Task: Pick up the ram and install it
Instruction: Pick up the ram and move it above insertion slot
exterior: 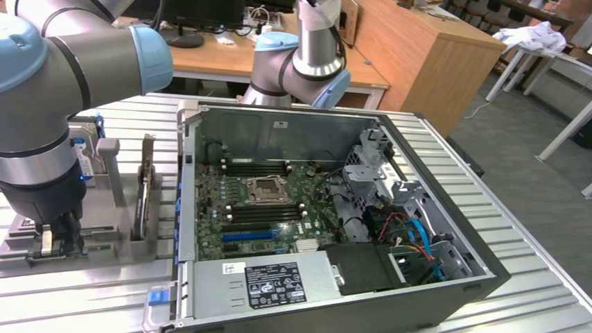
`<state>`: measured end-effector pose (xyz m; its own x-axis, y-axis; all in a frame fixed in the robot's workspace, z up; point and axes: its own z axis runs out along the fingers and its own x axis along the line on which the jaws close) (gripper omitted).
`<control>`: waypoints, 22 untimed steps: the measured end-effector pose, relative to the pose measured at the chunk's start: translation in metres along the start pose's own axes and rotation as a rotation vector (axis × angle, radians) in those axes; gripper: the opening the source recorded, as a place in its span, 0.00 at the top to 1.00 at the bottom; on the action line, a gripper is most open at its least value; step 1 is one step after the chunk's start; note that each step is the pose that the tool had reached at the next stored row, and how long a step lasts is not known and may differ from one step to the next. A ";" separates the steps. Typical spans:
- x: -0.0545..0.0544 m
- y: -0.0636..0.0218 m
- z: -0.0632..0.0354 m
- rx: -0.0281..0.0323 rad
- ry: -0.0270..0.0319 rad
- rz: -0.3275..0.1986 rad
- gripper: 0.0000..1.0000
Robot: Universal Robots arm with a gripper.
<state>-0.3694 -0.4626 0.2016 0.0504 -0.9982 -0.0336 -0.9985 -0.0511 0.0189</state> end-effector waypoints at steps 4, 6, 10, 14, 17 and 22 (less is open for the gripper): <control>0.000 0.0000 0.0000 0.0000 0.0000 0.000 0.88; 0.000 0.0000 0.0000 0.0000 0.0000 0.000 0.88; 0.000 0.0000 0.0000 0.0002 -0.0001 0.005 0.88; 0.000 0.0000 0.0000 0.0003 -0.0001 0.007 0.88; 0.000 0.0000 0.0000 0.0004 -0.0002 0.011 0.88; 0.000 0.0000 0.0000 0.0005 -0.0002 0.013 0.88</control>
<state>-0.3694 -0.4627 0.2015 0.0374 -0.9987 -0.0336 -0.9991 -0.0380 0.0188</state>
